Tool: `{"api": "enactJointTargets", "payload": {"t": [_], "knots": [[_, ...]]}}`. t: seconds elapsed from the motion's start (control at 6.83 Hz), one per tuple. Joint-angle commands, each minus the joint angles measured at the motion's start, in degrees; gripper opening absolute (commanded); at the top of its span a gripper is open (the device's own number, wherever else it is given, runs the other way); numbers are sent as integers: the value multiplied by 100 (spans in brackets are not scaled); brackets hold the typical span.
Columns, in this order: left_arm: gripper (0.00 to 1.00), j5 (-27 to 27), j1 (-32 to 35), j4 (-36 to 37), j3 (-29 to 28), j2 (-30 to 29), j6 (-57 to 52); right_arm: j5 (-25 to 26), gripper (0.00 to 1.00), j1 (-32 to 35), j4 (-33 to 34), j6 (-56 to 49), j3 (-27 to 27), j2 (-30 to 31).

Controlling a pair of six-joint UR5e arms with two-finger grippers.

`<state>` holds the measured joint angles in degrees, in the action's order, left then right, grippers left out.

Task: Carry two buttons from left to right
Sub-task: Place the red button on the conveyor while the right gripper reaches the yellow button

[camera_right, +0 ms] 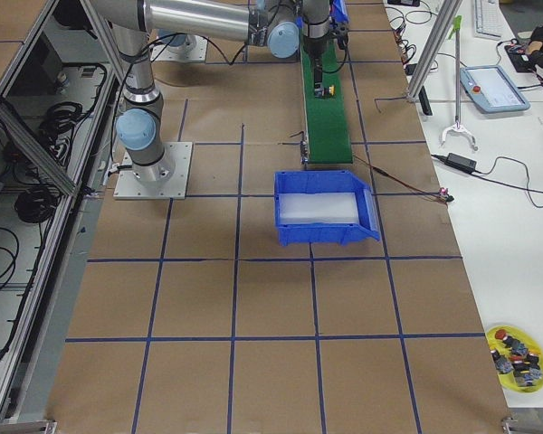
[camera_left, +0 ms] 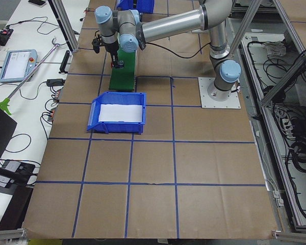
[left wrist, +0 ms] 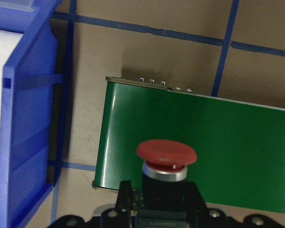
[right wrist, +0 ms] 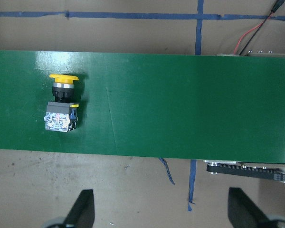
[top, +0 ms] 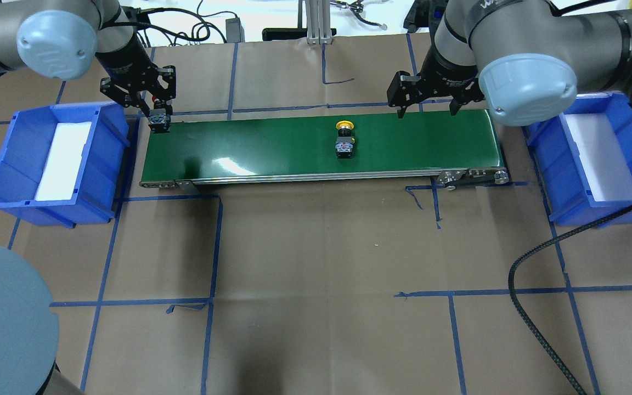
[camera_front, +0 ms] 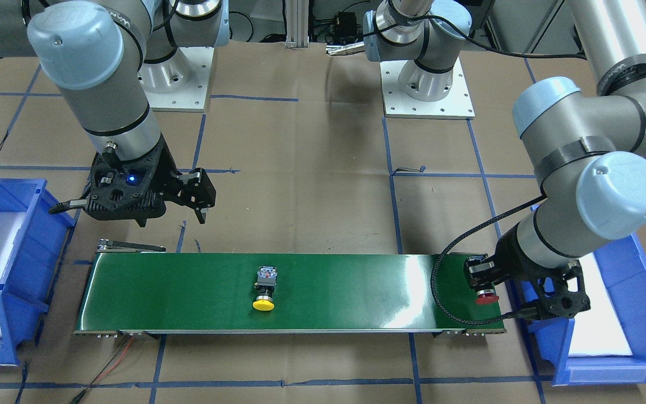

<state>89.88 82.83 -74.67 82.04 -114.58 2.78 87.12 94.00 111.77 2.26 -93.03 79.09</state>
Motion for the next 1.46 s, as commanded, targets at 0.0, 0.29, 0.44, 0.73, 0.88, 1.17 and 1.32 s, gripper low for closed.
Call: {"api": "enactJointTargets", "payload": {"t": [0.0, 0.29, 0.44, 0.73, 0.88, 1.17, 1.32], "knots": [[16, 3, -4, 1468, 1003, -20, -32, -63, 100, -215, 99, 11, 56, -331], [20, -6, -4, 1693, 1235, -20, -32, -46, 100, -233, 90, 29, 22, -491], [63, -6, -4, 1693, 1271, -20, -24, -63, 100, -233, 38, 29, 13, -500], [100, 3, -21, 1693, 1158, 15, 3, -81, 100, -233, 99, 37, -22, -570], [100, -6, -13, 1658, 1078, 180, -32, -81, 100, -233, 125, 37, -13, -649], [100, 3, 40, 514, 457, 549, -67, -90, 100, -233, 247, 55, 153, -903], [100, -6, 49, -155, 175, 699, -189, -90, 100, -225, 640, 107, 171, -1009]]}}
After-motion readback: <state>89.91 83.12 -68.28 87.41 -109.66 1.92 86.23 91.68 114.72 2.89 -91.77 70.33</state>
